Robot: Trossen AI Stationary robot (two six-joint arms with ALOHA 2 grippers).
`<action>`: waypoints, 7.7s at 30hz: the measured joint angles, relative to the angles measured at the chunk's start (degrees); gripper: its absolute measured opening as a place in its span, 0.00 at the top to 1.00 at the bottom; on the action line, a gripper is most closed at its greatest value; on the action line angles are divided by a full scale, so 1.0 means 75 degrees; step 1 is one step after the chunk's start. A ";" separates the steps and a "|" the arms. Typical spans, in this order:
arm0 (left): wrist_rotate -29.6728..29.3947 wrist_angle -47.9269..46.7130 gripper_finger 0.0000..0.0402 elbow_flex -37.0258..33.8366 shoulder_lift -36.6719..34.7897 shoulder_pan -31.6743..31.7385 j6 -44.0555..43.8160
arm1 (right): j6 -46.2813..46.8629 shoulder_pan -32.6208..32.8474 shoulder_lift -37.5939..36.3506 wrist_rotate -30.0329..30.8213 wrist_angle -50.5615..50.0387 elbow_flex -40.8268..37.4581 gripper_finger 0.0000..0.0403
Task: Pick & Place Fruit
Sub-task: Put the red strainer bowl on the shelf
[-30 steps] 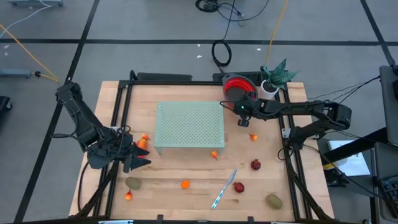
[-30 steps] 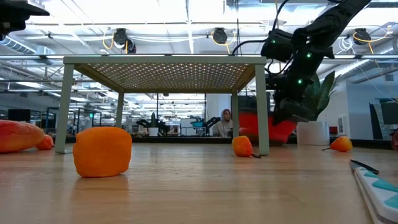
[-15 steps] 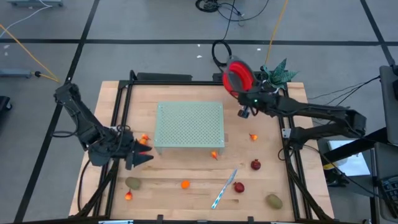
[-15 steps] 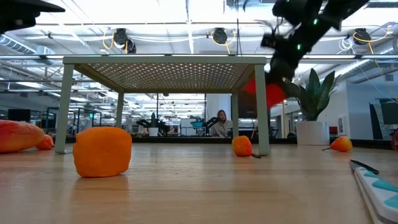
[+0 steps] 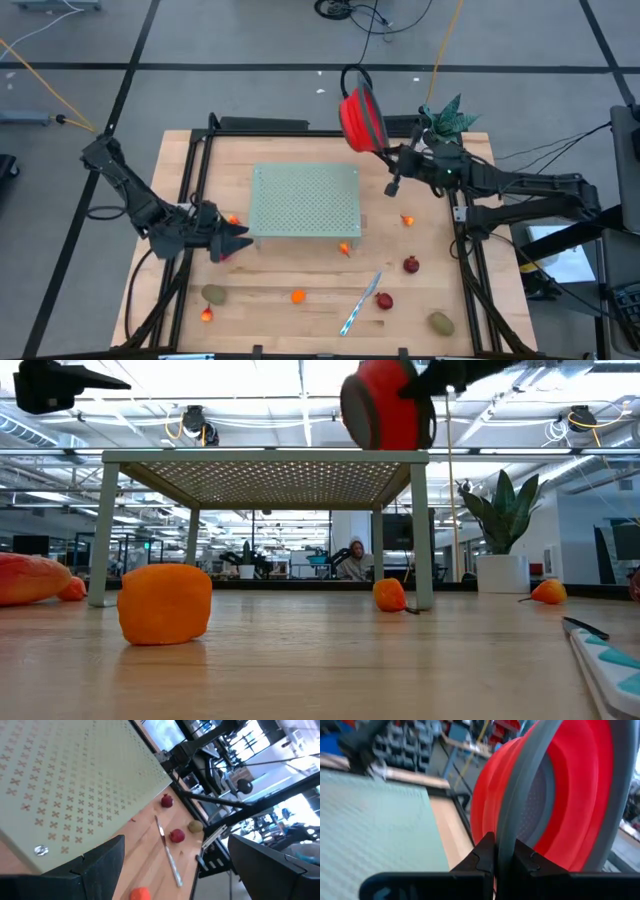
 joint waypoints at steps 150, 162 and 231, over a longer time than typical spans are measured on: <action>-0.4607 0.7988 0.13 0.4878 0.6085 0.3471 0.9957 | -0.9230 0.2198 0.4419 0.6208 0.2841 0.1847 0.97; -0.5250 0.7764 0.13 0.4878 0.6085 0.3457 0.9317 | -1.0215 0.2402 0.4421 0.6190 0.4893 0.1163 0.97; -0.4605 0.5702 0.99 0.4873 0.6158 0.3474 0.7149 | -0.9552 0.3396 0.4427 0.5191 0.4802 0.1163 0.88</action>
